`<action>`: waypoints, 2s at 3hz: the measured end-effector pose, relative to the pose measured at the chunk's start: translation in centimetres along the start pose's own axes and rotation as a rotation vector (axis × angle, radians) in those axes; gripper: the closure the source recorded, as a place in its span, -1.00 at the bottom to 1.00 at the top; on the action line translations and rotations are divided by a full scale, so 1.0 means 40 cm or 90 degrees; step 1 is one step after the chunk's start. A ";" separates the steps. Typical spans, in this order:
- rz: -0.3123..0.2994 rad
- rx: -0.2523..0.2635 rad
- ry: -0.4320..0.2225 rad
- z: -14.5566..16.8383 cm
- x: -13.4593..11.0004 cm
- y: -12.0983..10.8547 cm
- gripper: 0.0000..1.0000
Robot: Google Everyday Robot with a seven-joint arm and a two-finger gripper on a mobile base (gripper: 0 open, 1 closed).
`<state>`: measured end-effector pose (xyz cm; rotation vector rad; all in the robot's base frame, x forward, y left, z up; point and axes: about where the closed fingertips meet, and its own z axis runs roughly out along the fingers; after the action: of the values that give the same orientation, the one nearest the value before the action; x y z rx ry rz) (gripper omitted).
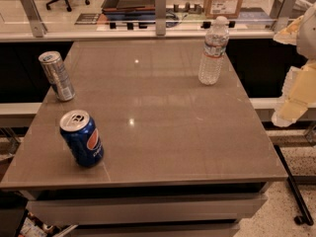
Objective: Move water bottle near redbull can
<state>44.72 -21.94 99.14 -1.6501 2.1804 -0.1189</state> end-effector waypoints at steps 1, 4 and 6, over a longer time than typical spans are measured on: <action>0.025 0.027 -0.047 0.016 0.017 -0.046 -1.00; 0.145 0.154 -0.300 0.131 -0.043 -0.309 -1.00; 0.256 0.157 -0.459 0.254 -0.063 -0.430 -1.00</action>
Offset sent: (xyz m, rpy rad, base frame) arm 0.0933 -0.0280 0.0034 0.3333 -0.3031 -0.0582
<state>64.52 -22.97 95.72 -0.8953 1.7845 0.2712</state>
